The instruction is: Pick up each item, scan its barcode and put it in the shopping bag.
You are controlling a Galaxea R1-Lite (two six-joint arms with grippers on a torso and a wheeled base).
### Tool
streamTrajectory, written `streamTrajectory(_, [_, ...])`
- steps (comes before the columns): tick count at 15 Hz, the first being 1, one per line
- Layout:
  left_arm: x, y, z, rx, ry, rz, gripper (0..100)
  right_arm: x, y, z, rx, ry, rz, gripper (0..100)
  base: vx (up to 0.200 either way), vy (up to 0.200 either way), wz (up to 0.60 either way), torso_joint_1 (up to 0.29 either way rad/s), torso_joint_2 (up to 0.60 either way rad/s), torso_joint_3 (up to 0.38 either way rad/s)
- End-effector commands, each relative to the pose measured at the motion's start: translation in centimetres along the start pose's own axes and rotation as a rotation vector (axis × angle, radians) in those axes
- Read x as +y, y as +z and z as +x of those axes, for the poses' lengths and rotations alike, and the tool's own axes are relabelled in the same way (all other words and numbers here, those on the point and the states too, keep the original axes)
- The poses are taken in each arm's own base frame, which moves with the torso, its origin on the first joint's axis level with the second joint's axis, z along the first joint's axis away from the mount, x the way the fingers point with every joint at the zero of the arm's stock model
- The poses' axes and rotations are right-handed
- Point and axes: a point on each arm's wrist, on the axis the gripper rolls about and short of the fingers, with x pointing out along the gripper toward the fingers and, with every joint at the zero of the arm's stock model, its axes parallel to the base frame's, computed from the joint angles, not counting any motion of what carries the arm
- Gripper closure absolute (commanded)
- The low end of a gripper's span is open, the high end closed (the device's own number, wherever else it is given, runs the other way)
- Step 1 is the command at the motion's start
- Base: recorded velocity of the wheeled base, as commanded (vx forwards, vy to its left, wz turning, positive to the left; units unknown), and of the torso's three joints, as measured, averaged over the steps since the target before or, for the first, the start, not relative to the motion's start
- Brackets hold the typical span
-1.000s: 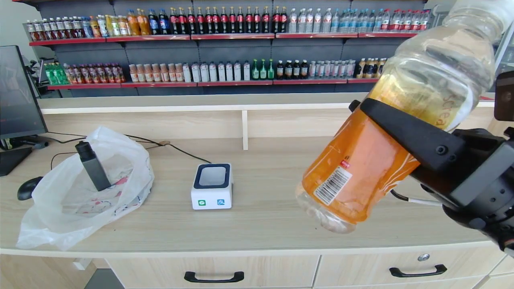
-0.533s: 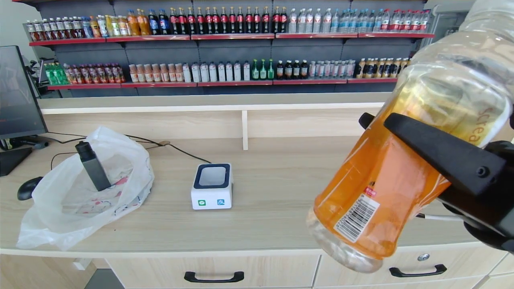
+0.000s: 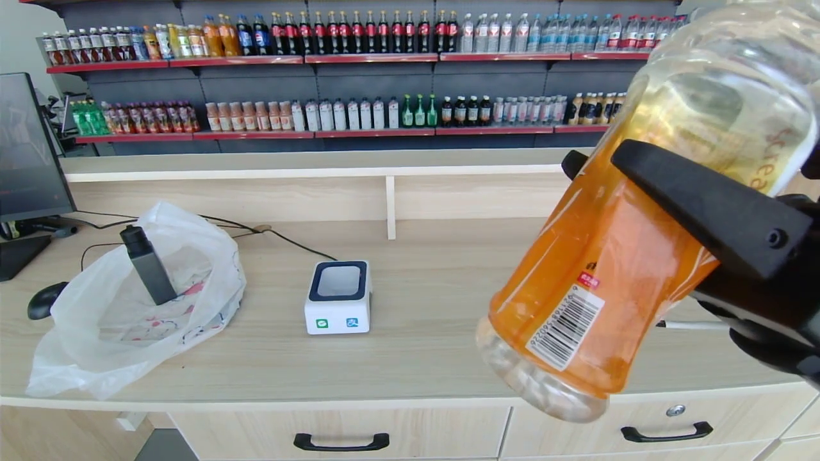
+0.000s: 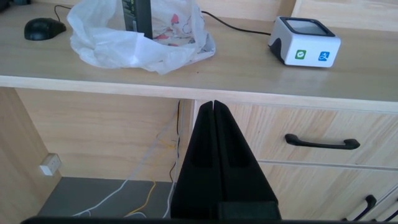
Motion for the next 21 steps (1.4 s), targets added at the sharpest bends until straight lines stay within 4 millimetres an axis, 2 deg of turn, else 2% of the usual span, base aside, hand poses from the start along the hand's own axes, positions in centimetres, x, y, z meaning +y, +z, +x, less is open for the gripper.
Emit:
streamTrajectory(1, [0.0, 0.0, 0.0, 0.000, 0.000, 0.000, 100, -0.1, -0.1, 0.2, 0.005, 0.008, 0.016, 100, 0.000, 0.000, 0.00, 0.000, 0.00, 0.000])
streamTrajectory(7, [0.0, 0.0, 0.0, 0.000, 0.000, 0.000, 100, 0.6, -0.4, 0.7, 0.016, 0.044, 0.079, 100, 0.000, 0.000, 0.00, 0.000, 0.00, 0.000])
streamTrajectory(12, [0.0, 0.0, 0.0, 0.000, 0.000, 0.000, 100, 2.1, -1.4, 1.2, 0.045, 0.111, 0.118, 100, 0.000, 0.000, 0.00, 0.000, 0.00, 0.000])
streamTrajectory(21, [0.0, 0.0, 0.0, 0.000, 0.000, 0.000, 100, 2.2, -1.5, 0.8, 0.063, 0.121, 0.125, 100, 0.000, 0.000, 0.00, 0.000, 0.00, 0.000])
